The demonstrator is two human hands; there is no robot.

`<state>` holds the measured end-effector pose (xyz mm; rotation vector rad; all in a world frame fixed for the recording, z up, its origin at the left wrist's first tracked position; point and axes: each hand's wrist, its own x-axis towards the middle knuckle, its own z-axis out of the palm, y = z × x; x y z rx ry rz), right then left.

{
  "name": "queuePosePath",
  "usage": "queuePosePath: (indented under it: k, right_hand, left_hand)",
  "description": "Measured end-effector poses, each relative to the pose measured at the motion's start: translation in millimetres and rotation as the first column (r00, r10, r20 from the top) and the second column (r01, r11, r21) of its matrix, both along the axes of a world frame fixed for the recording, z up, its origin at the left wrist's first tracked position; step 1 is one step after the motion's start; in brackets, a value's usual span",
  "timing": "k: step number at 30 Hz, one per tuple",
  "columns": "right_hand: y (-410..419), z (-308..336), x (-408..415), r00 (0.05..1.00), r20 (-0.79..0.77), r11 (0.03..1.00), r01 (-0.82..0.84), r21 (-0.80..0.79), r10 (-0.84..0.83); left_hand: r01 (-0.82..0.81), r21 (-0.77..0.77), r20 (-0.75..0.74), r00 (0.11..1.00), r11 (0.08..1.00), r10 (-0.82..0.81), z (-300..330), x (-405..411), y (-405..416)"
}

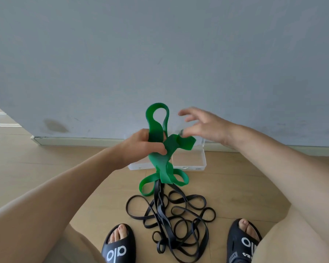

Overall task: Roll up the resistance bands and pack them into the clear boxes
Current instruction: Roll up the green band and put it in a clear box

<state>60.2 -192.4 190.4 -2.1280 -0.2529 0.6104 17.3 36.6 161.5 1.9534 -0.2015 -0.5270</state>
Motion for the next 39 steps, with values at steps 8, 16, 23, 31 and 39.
queuePosePath:
  k: [8,16,23,31,39]
  right_hand:
    - [-3,-9,-7,0.971,-0.09,0.958,-0.233,-0.169,0.22]
    - [-13,0,-9,0.963,0.124,0.898,-0.17,-0.405,0.238]
    - [-37,5,-7,0.979,-0.195,0.983,-0.018,0.181,0.054]
    - [-38,1,-6,0.935,-0.352,0.952,0.14,0.272,-0.037]
    - [-30,-16,-1,0.884,0.463,0.914,0.129,-0.386,0.07]
  left_hand:
    - [-0.107,-0.219,-0.048,0.994,0.97,0.098,6,4,4]
    - [-0.186,-0.126,-0.113,0.979,0.974,0.172,-1,7,20]
    - [-0.248,0.046,-0.069,0.965,0.968,0.251,-1,8,30]
    - [-0.212,0.157,-0.022,0.976,0.965,0.218,-5,11,22]
    - [-0.213,0.148,-0.058,0.973,0.966,0.224,-4,12,18]
